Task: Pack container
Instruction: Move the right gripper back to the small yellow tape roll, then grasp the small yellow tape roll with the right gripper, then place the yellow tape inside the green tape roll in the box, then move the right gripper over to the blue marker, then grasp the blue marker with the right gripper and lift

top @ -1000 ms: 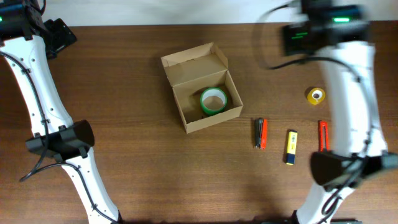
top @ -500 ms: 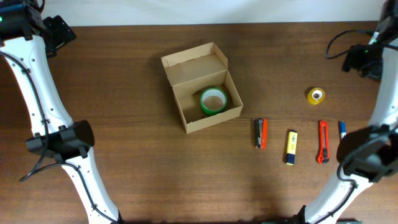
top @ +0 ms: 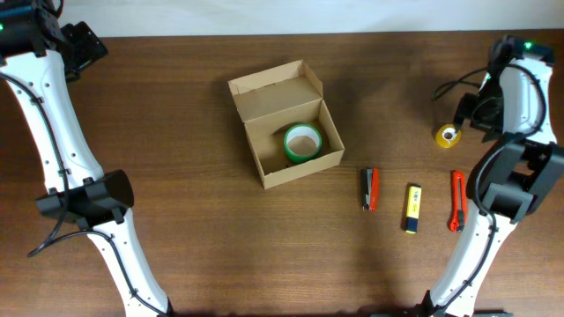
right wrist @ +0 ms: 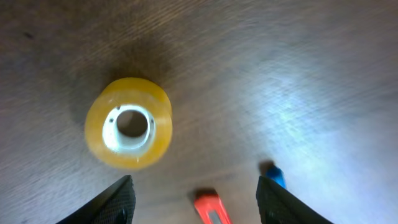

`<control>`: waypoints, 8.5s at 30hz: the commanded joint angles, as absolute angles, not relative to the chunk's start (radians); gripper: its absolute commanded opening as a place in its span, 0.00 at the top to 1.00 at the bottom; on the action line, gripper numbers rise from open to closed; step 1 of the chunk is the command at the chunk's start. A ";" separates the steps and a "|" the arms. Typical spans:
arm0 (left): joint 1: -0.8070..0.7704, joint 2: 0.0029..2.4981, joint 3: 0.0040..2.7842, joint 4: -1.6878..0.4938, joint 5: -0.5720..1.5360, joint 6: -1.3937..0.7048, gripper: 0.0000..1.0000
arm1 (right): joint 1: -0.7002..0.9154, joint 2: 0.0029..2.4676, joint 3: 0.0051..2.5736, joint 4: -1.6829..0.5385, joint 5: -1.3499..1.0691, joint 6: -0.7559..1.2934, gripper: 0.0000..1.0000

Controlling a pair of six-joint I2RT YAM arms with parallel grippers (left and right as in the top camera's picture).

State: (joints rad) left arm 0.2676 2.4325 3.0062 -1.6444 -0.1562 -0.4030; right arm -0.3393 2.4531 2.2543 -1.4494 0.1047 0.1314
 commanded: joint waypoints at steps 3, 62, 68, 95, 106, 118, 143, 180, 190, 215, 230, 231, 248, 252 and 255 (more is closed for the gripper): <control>0.266 2.440 3.012 -1.647 -0.153 -0.387 0.00 | -0.333 2.461 2.198 -1.388 0.082 0.127 0.37; 0.266 2.440 3.012 -1.681 -0.153 -0.387 0.00 | 0.354 2.020 2.393 -1.583 -0.039 -0.437 0.96; 0.266 2.440 3.012 -1.681 -0.153 -0.387 0.00 | 0.512 2.025 2.268 -1.526 -0.042 -0.506 0.96; 0.266 2.440 3.012 -1.687 -0.152 -0.387 0.00 | 0.462 2.349 2.160 -1.228 0.022 -0.331 0.96; 0.266 2.440 3.012 -1.687 -0.149 -0.387 0.00 | 0.444 2.359 2.160 -1.247 -0.023 -0.325 0.96; 0.266 2.440 3.012 -1.687 -0.149 -0.387 0.00 | 0.452 2.365 2.158 -1.267 -0.023 -0.312 0.96; 0.266 2.440 3.012 -1.687 -0.149 -0.387 0.00 | 0.452 2.358 2.082 -1.228 -0.011 -0.271 0.46; 0.266 2.440 3.012 -1.676 -0.153 -0.387 0.00 | -0.329 1.658 1.597 -1.179 0.185 -0.295 0.79; 0.266 2.440 3.012 -1.668 -0.154 -0.387 0.00 | -0.517 1.662 1.365 -0.973 0.124 -0.365 0.84; 0.267 2.440 3.012 -1.670 -0.154 -0.386 0.00 | -0.548 1.958 1.325 -1.021 0.125 -0.411 0.51; 0.266 2.440 3.012 -1.687 -0.154 -0.386 0.00 | -0.610 2.021 1.323 -0.939 0.123 -0.411 0.62; 0.266 2.440 3.012 -1.687 -0.154 -0.386 0.00 | -0.612 2.021 1.322 -0.938 0.123 -0.411 0.65; 0.266 2.440 3.012 -1.687 -0.154 -0.386 0.00 | -0.615 2.022 1.253 -0.919 0.097 -0.411 0.96; 0.266 2.440 3.012 -1.687 -0.154 -0.386 0.00 | -0.615 2.021 1.263 -0.914 0.063 -0.369 0.96; 0.266 2.440 3.012 -1.687 -0.154 -0.387 0.00 | -0.615 2.018 1.324 -0.929 -0.033 -0.357 0.96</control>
